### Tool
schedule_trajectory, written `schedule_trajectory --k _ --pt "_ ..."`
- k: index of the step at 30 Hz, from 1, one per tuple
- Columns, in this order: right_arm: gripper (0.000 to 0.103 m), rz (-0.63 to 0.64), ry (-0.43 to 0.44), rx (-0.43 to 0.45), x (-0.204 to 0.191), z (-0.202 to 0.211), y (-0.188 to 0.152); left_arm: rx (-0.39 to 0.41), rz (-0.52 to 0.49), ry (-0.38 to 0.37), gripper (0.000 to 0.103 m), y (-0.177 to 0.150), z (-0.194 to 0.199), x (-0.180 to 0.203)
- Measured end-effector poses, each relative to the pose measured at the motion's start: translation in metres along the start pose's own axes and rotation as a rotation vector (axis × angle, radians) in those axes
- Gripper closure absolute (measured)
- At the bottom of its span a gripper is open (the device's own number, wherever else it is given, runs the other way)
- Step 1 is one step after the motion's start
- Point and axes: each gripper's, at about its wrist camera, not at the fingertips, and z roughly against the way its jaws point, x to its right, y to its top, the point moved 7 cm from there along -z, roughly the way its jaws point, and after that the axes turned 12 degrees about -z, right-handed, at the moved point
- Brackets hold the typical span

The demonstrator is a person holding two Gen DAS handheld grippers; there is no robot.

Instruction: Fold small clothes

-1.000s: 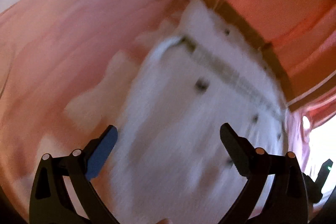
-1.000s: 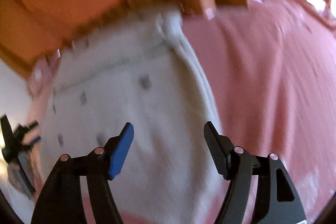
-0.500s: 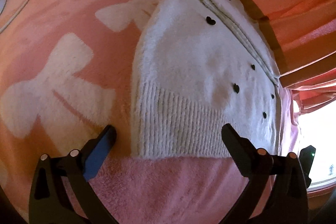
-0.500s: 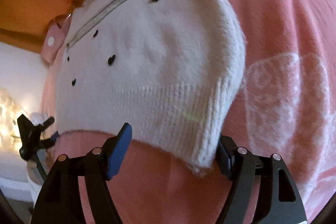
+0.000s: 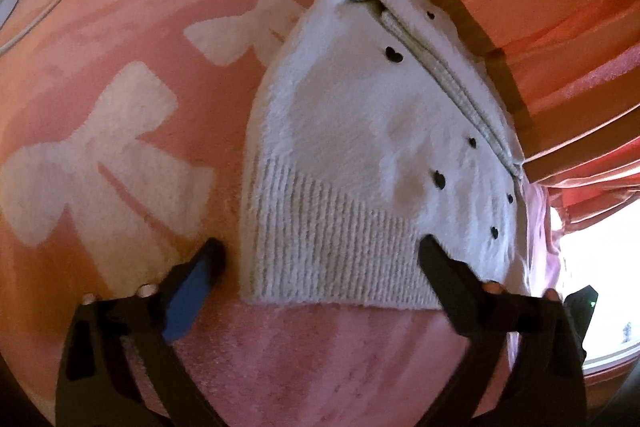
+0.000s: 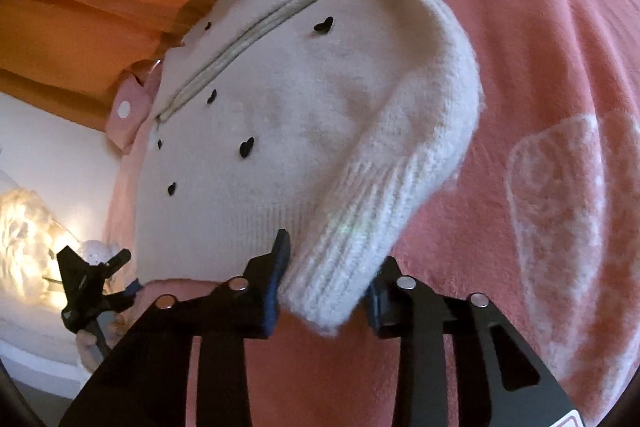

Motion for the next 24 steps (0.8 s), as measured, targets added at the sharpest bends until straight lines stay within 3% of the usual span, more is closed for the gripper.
schedule_trajectory --k 2,4,11,15,20,24 --pt "0.088 0.026 -0.014 0.023 -0.005 0.002 0.000 -0.006 -0.010 -0.037 0.072 0.001 -0.002 0.006" --pt "0.089 0.058 -0.011 0.075 -0.012 0.010 -0.001 -0.030 0.025 -0.099 0.097 0.002 -0.006 0.009" --pt "0.092 0.154 0.048 0.267 -0.036 0.074 -0.023 0.122 -0.154 -0.096 0.099 0.010 0.063 0.044" --pt "0.093 0.148 0.074 0.297 -0.031 0.102 -0.046 0.169 -0.240 -0.112 0.099 -0.006 0.110 0.057" --pt "0.093 0.141 0.064 0.278 -0.013 0.127 -0.093 0.132 -0.272 -0.132 0.100 -0.051 0.133 0.056" --pt "0.093 0.162 0.019 0.220 0.005 0.146 -0.141 0.056 -0.288 -0.123 0.100 -0.108 0.151 0.049"
